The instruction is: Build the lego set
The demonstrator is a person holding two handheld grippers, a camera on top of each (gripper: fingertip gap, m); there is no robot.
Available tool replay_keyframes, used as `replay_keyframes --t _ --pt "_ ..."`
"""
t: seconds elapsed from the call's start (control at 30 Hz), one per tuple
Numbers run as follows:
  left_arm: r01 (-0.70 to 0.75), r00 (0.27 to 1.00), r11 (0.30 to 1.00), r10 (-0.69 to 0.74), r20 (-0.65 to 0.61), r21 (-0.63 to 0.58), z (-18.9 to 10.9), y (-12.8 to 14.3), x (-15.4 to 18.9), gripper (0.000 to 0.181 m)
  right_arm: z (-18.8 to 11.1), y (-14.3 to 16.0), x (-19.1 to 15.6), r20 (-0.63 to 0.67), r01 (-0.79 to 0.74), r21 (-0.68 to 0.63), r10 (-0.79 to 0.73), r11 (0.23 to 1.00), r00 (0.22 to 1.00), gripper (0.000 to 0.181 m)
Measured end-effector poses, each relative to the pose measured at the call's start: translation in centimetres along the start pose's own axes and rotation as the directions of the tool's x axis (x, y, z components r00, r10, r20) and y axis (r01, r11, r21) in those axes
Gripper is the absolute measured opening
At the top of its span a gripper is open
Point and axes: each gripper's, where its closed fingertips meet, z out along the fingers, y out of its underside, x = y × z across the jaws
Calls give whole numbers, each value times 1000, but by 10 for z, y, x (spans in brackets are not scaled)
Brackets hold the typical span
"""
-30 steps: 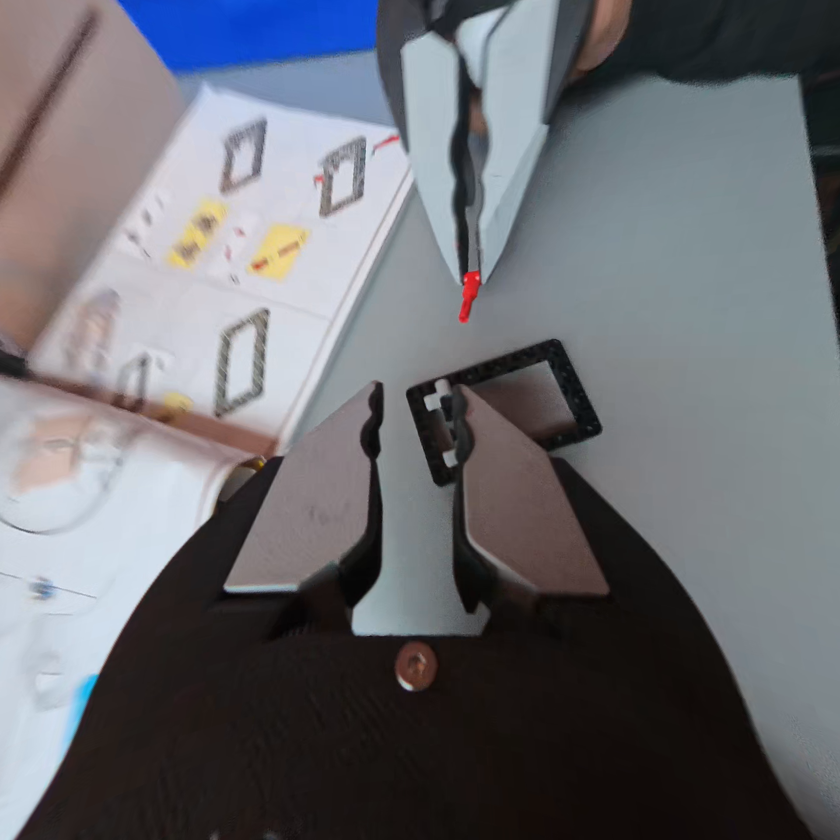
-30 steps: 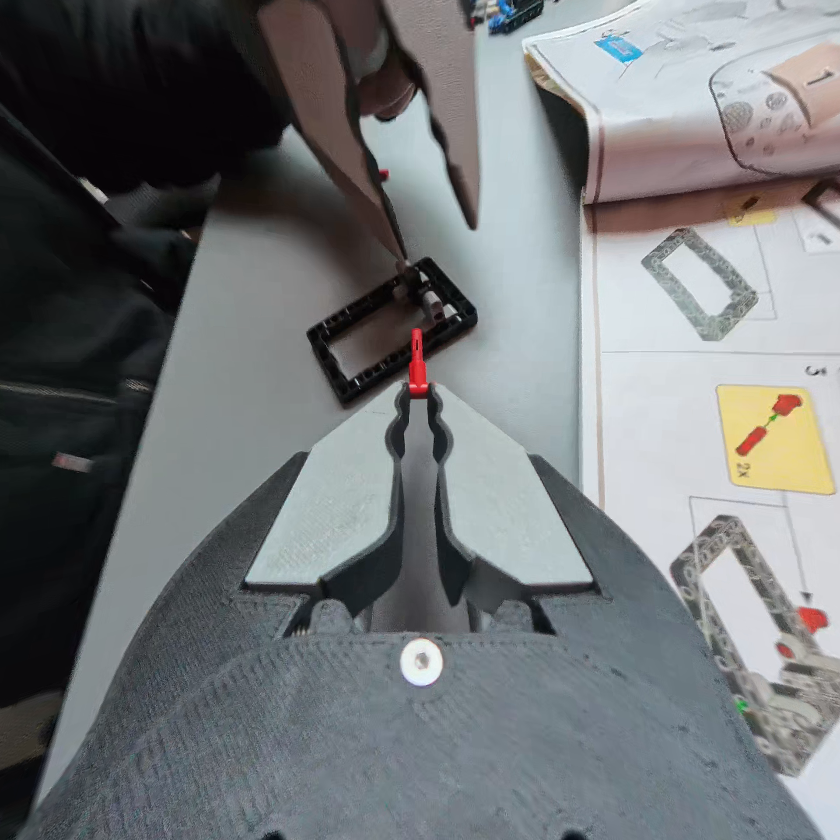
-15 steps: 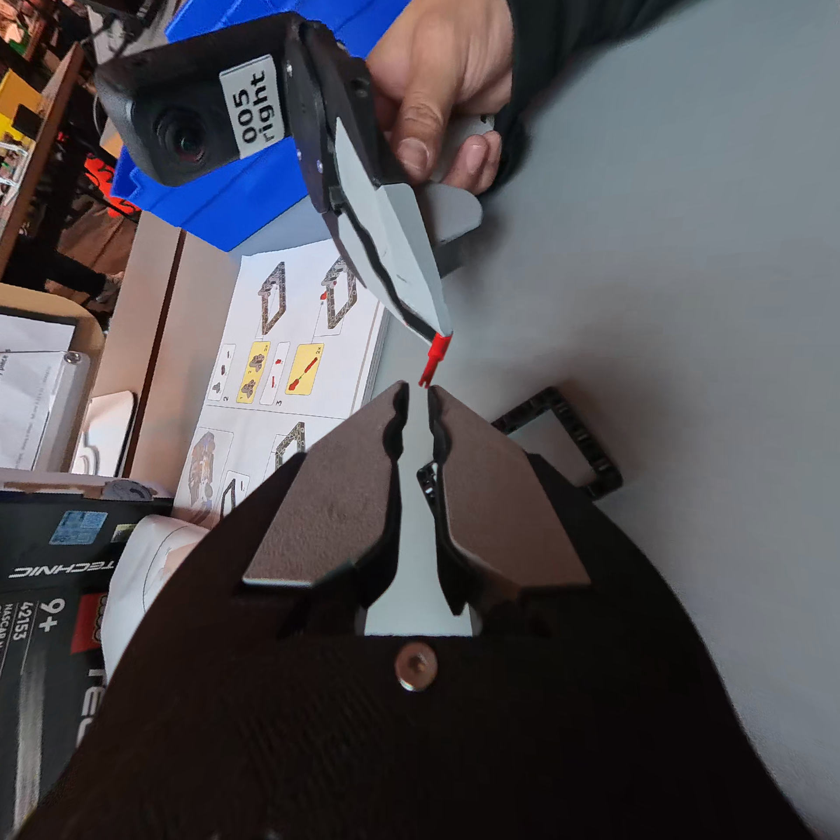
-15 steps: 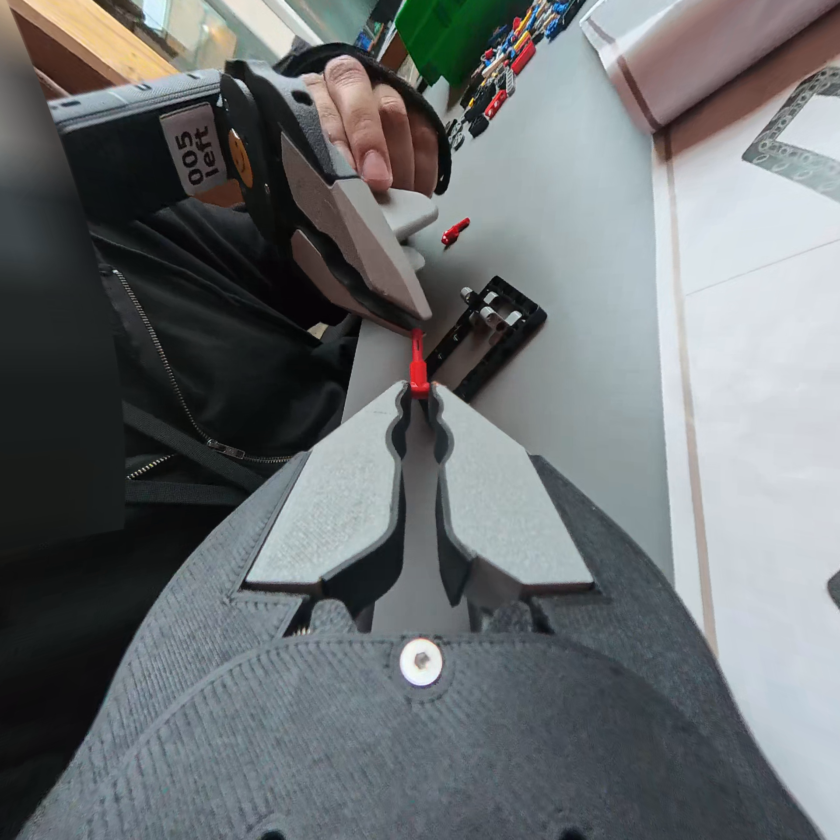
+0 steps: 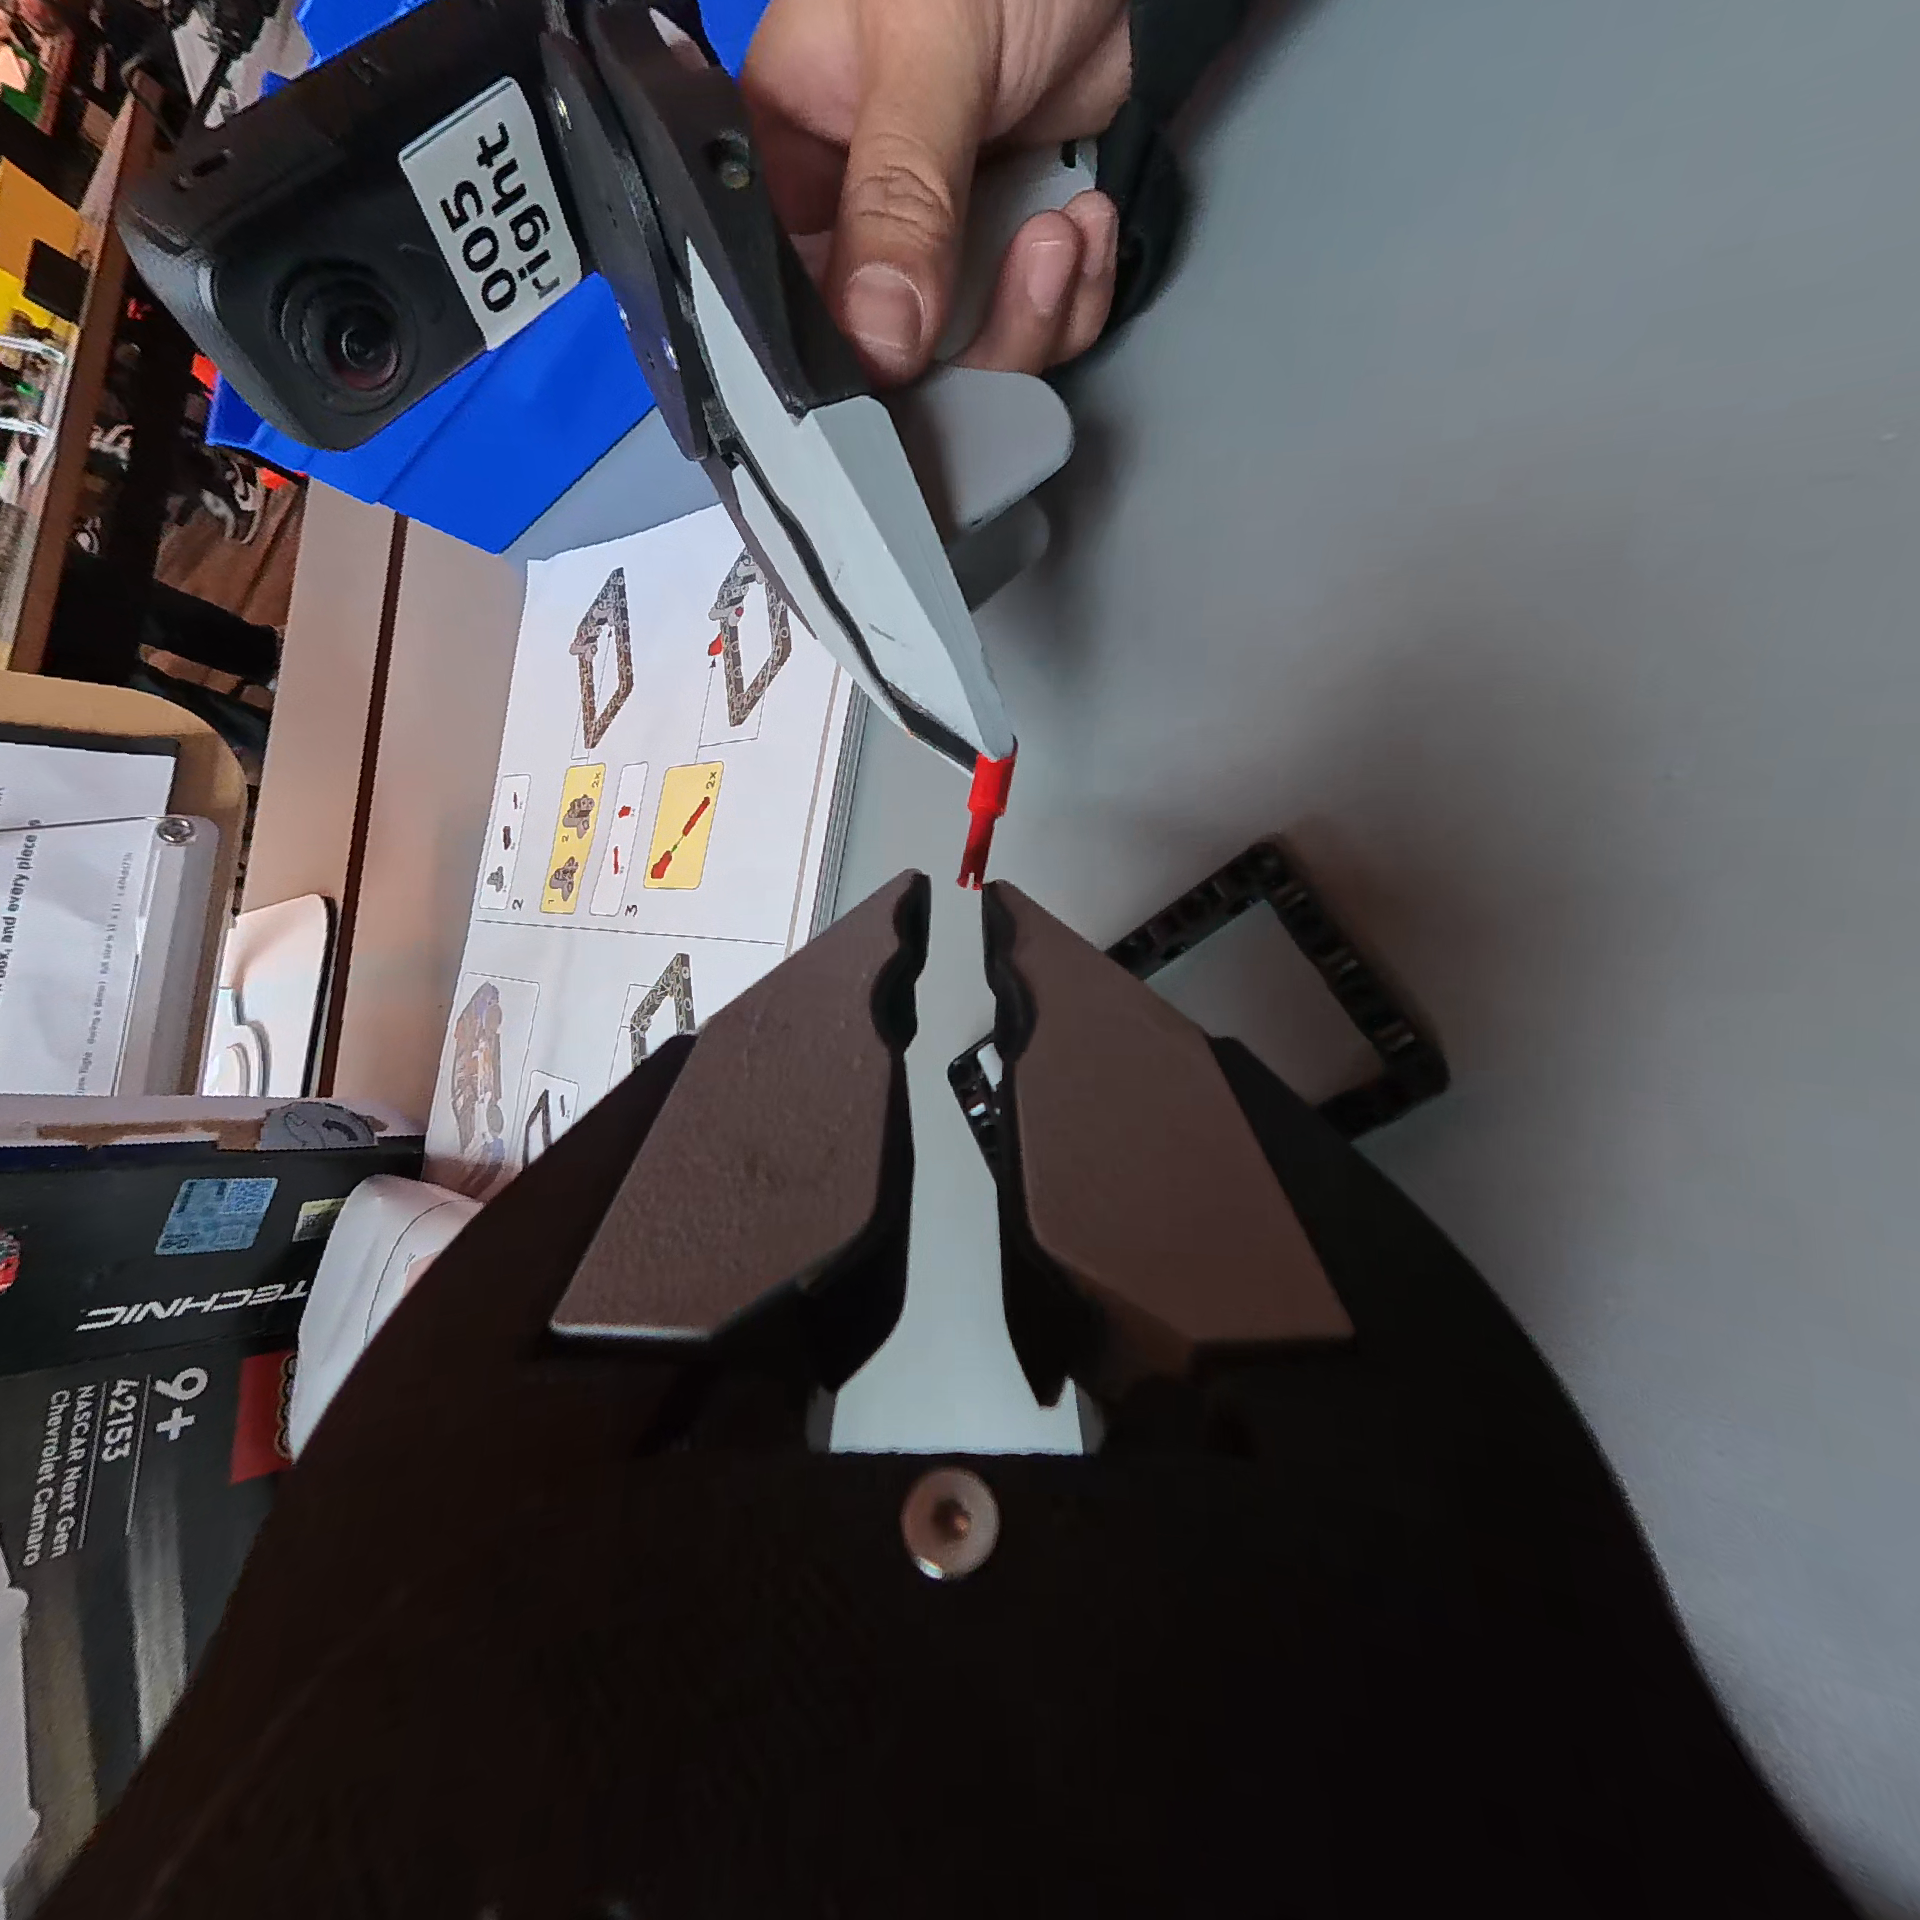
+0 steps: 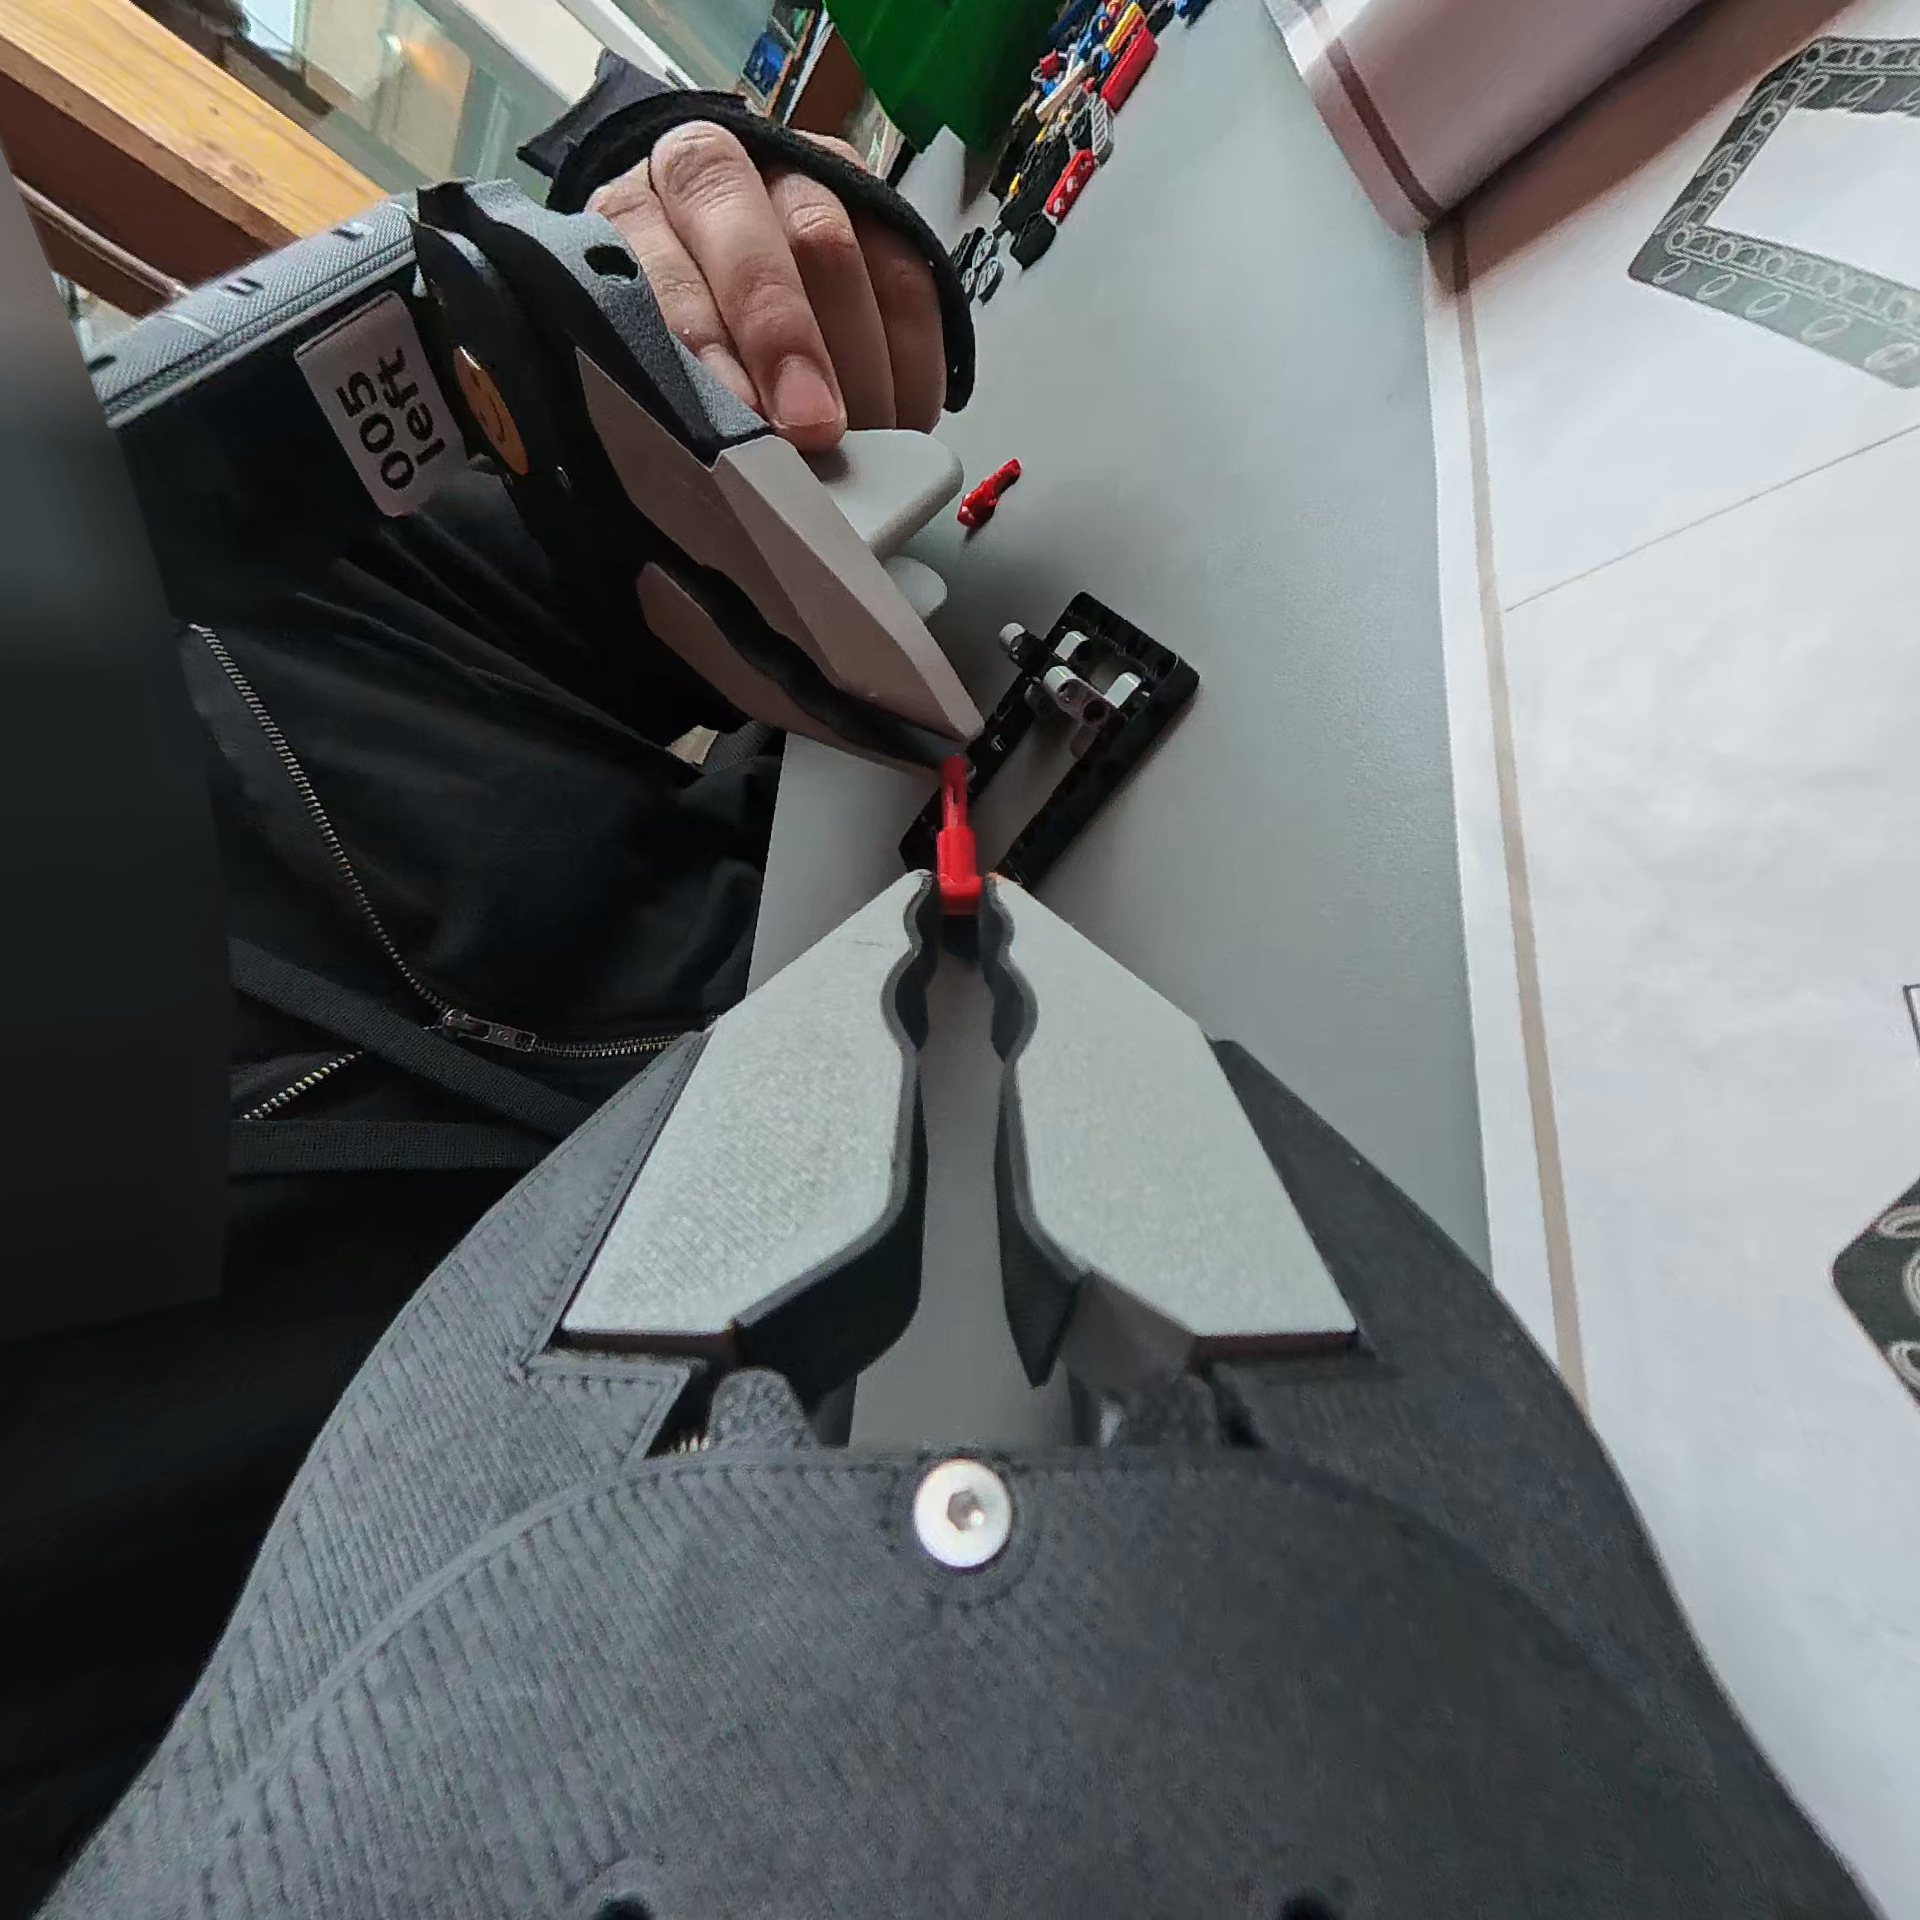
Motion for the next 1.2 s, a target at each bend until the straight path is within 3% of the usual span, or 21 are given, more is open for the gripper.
replay_keyframes --t 0.13,0.47,0.9,1.07,1.2 --pt "18 1000 1000 -18 -19 11 1 -1 2 12 -1 0 -1 5 1 4 -1 1000 1000 4" --pt "-12 1000 1000 12 -17 -23 3 2 7 2 2 1 1 -13 5 -9 -6 1000 1000 4" --pt "111 991 990 -117 -59 -88 9 14 7 2 6 3 14 -167 94 -48 -101 994 981 7" --pt "159 985 984 -164 -56 -80 7 16 2 2 7 -2 14 -285 307 -102 -323 946 902 31" --pt "203 974 978 -207 -86 -57 6 13 3 2 8 -9 16 -397 480 -161 -502 862 769 27"
